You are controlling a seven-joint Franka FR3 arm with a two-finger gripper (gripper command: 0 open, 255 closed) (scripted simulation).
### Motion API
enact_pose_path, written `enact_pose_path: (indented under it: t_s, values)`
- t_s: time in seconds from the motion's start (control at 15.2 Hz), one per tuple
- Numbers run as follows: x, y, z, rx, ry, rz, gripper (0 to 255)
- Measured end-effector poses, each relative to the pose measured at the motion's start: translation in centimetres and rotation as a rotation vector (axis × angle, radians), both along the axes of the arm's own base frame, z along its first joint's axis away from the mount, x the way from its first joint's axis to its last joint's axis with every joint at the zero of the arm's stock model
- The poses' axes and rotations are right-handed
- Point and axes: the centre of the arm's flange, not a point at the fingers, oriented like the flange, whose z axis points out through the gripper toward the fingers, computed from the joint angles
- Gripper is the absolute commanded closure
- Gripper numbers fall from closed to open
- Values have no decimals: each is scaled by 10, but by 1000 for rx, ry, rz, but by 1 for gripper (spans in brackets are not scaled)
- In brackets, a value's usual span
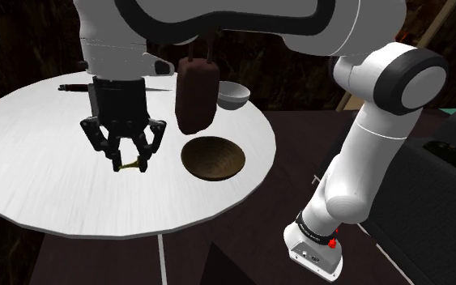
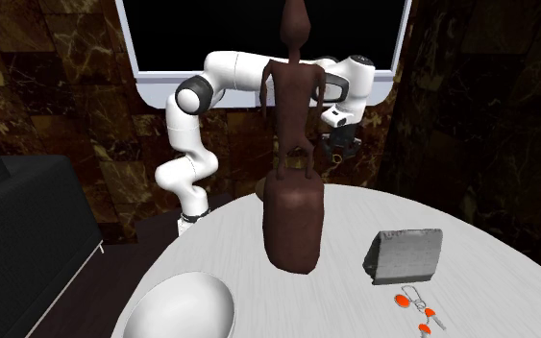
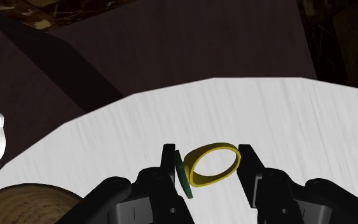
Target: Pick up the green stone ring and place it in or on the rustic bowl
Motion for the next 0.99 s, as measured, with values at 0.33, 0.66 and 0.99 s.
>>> enact_pose_path:
  t_s: [0.33,0.66,0.99]
  values:
    - [-3,-17,20,-1,1,-1,255]
    - [-13,-78,22,-2,0,-2,255]
    - [-25,-141,22,-2,-1,-1,255]
